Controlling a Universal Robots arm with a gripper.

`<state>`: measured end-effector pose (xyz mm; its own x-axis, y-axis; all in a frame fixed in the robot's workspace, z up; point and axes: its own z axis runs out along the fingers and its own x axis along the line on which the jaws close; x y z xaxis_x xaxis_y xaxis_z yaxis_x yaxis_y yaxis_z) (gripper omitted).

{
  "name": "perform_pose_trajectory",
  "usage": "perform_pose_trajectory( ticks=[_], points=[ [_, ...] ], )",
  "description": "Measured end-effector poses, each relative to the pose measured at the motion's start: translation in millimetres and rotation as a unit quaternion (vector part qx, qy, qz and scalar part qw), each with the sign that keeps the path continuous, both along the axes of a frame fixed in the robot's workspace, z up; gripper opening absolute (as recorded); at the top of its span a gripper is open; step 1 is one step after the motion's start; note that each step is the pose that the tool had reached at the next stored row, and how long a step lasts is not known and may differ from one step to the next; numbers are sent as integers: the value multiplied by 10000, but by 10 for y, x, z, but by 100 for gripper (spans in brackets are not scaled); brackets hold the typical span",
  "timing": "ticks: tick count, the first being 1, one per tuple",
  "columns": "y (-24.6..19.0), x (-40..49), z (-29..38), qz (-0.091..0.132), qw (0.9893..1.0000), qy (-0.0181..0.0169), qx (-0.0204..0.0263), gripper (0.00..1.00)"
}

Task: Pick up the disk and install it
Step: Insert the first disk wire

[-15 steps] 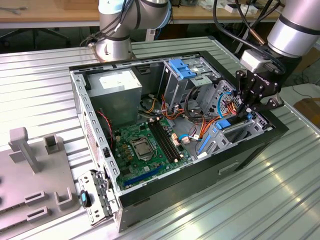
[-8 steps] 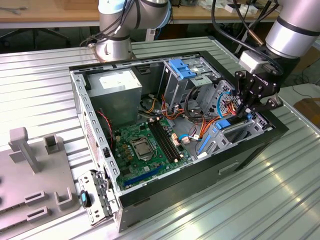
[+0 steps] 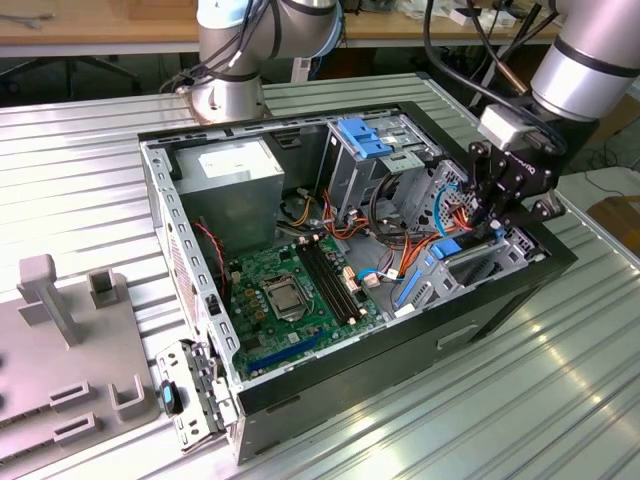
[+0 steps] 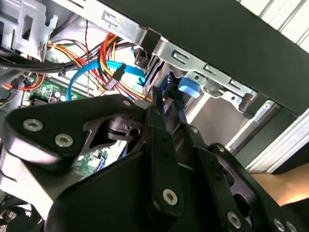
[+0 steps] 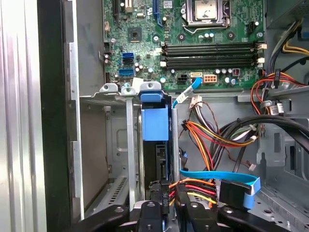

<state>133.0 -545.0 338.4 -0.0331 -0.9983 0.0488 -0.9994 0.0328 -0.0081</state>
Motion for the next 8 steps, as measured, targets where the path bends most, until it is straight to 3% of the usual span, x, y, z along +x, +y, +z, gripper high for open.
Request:
perform_pose_trajectory(
  ticks=[4,6,8],
  points=[
    [0,0,80,0,10000,-4,-2,24],
    [1,0,82,0,10000,-4,0,24],
    [0,0,85,0,10000,-4,-2,16]
  ],
)
